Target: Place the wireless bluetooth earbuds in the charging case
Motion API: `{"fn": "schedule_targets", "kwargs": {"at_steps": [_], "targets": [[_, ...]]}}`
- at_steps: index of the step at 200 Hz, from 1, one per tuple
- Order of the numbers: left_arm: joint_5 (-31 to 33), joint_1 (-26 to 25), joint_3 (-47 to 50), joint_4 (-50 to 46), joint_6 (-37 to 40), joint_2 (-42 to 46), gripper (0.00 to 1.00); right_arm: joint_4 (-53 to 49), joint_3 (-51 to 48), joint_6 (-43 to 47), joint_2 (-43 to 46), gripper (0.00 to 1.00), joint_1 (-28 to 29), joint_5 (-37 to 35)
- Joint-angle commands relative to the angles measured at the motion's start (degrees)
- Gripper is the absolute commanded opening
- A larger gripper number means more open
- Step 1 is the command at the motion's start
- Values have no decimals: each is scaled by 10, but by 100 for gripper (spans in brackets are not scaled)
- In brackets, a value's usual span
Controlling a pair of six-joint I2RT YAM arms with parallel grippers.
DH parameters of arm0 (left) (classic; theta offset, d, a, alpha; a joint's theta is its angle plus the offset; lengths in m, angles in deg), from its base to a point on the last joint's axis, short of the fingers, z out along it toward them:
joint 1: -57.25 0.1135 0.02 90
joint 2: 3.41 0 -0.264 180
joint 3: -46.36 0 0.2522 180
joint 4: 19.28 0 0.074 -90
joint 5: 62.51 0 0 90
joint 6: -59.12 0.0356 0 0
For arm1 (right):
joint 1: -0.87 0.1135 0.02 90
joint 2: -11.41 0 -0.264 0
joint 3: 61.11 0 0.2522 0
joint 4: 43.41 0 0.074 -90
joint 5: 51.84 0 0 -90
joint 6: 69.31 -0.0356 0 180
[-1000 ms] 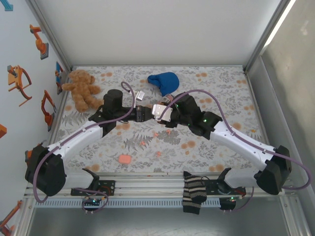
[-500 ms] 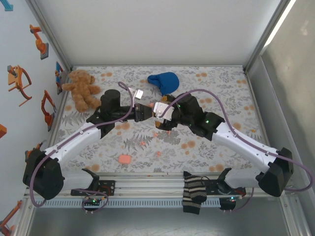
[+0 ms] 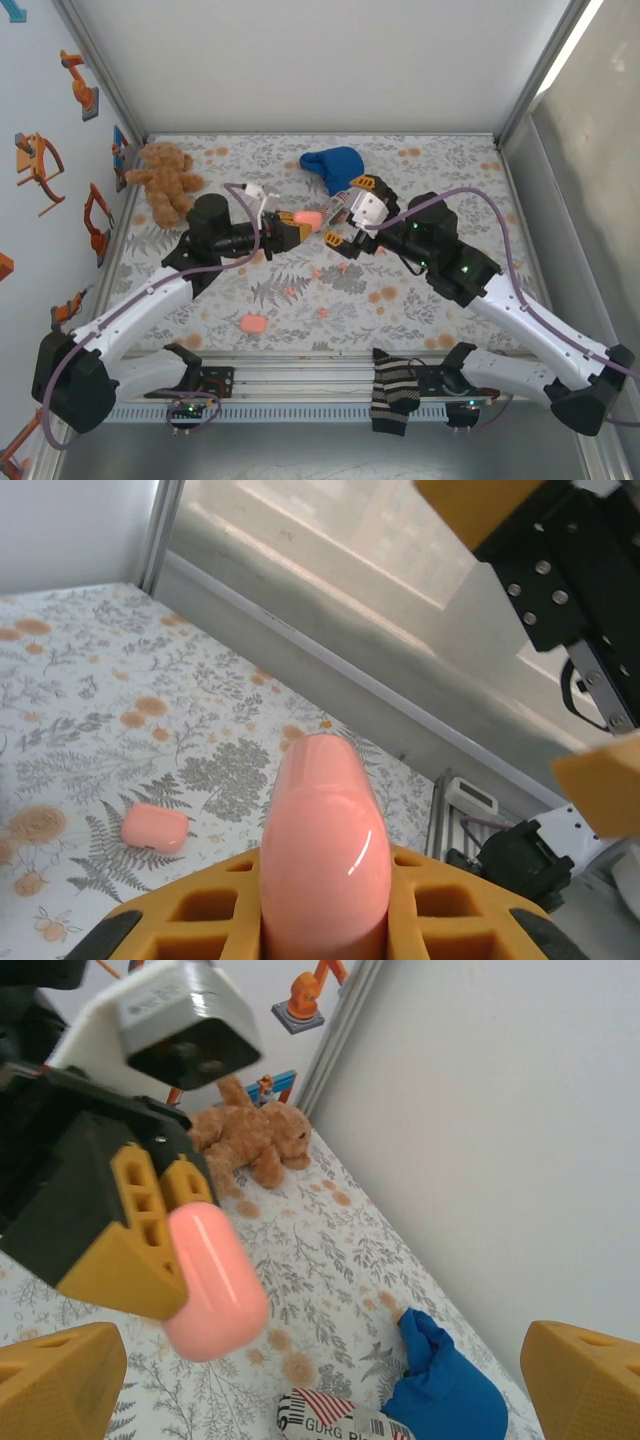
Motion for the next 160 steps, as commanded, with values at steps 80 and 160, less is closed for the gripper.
{"fn": "schedule_targets", "kwargs": {"at_steps": [80, 160], "targets": [[41, -1, 107, 78, 187, 178, 0, 146, -22, -218, -44, 97, -63, 266], [47, -2, 110, 97, 198, 178, 0, 179, 17, -186, -123, 96, -24, 274]]}}
